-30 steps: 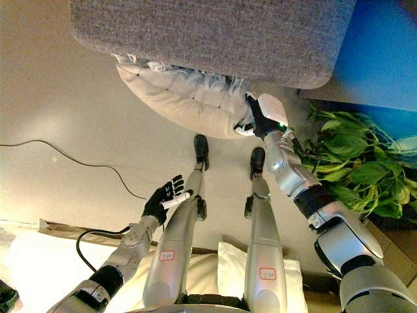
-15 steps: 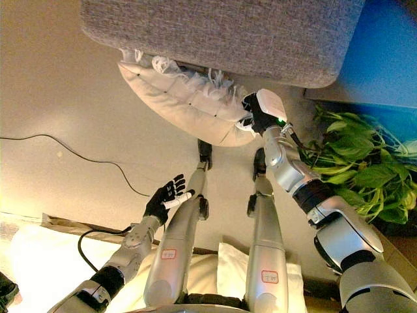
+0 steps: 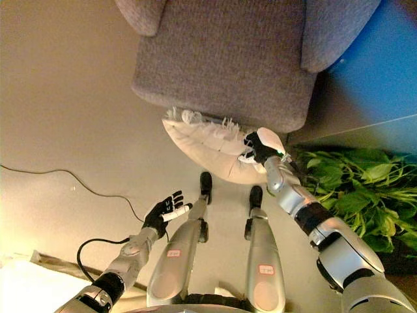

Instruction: Pick up the pillow and put it on the sofa.

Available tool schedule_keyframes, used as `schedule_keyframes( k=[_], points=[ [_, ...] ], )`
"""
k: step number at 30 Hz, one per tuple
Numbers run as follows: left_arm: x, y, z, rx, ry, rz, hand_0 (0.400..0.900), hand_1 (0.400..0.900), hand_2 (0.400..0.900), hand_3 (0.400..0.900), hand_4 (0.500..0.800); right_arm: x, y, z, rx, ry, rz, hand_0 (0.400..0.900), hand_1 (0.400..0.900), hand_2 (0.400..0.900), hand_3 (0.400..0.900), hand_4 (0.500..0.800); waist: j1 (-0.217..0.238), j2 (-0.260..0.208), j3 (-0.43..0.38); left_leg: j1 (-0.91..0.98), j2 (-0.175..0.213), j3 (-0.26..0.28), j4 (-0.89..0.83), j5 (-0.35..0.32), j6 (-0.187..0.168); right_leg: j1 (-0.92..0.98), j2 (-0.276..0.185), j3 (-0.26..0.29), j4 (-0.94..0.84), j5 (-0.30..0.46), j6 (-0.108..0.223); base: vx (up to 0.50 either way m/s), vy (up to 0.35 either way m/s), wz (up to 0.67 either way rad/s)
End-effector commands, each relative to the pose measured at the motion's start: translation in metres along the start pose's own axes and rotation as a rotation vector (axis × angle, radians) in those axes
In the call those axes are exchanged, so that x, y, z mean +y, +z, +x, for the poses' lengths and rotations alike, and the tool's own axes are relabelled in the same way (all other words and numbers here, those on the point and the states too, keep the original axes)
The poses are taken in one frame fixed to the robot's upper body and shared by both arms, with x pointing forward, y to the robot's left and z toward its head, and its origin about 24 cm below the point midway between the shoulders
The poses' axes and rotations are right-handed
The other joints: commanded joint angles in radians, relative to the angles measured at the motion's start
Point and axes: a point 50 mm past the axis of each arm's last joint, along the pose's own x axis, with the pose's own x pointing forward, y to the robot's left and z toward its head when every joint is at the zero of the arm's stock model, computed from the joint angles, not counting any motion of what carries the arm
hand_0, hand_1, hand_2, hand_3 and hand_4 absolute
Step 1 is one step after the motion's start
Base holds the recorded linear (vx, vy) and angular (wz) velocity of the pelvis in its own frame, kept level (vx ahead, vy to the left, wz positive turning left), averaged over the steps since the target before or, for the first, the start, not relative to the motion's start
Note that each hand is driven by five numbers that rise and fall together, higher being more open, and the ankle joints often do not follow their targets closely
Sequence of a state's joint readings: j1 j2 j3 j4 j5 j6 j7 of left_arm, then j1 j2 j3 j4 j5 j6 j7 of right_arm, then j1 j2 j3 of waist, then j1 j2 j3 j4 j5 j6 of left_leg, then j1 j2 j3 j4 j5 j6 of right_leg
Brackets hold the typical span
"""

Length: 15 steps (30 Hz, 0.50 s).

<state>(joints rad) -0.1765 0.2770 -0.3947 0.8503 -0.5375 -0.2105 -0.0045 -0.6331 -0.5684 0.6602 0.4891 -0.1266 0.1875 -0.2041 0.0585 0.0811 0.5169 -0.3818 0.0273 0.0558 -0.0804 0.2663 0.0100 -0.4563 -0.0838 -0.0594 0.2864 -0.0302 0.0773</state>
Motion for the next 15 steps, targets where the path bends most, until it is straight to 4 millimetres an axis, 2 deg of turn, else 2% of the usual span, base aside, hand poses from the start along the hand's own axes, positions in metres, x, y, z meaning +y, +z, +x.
schedule_keyframes(
  k=[1,5,7,10,15],
  points=[
    [0.019,-0.039,-0.019,0.157,0.023,0.071,0.900,0.900,0.900,0.900,0.800,-0.038,0.068,-0.011,-0.350,-0.068,0.116,0.400,0.400,0.400,0.400,0.500,-0.012,-0.079,-0.095,0.136,-0.037,-0.008,0.001,-0.199,-0.057,0.159,0.021,-0.056,-0.213,0.064,0.025,0.21,-0.096,0.00],
    [0.029,-0.062,-0.033,0.250,0.056,0.073,0.900,0.900,0.900,0.900,0.800,-0.046,0.065,-0.025,-0.377,-0.049,0.146,0.400,0.400,0.400,0.400,0.500,-0.018,-0.114,-0.176,0.220,-0.027,-0.002,-0.002,-0.224,-0.057,0.259,0.031,-0.047,-0.241,0.050,0.026,0.22,-0.099,0.04],
    [0.030,-0.067,-0.036,0.266,0.060,0.072,0.900,0.900,0.900,0.900,0.800,-0.047,0.064,-0.027,-0.381,-0.046,0.150,0.400,0.400,0.400,0.400,0.500,-0.018,-0.119,-0.190,0.235,-0.025,-0.001,-0.002,-0.229,-0.057,0.276,0.032,-0.047,-0.244,0.046,0.025,0.15,-0.068,0.02],
    [0.035,-0.092,-0.054,0.364,0.084,0.068,0.900,0.900,0.900,0.900,0.800,-0.064,0.067,-0.040,-0.423,-0.032,0.181,0.400,0.400,0.400,0.400,0.500,-0.023,-0.144,-0.281,0.304,-0.020,0.005,0.002,-0.247,-0.054,0.351,0.044,-0.042,-0.250,0.029,0.016,0.24,-0.091,0.03],
    [0.042,-0.117,-0.073,0.490,0.122,0.079,0.900,0.900,0.900,0.900,0.800,-0.088,0.074,-0.046,-0.436,-0.035,0.168,0.400,0.400,0.400,0.400,0.500,-0.023,-0.160,-0.364,0.373,-0.012,0.005,0.007,-0.267,-0.055,0.422,0.054,-0.034,-0.253,0.011,0.008,0.23,-0.064,0.05]
  ],
)
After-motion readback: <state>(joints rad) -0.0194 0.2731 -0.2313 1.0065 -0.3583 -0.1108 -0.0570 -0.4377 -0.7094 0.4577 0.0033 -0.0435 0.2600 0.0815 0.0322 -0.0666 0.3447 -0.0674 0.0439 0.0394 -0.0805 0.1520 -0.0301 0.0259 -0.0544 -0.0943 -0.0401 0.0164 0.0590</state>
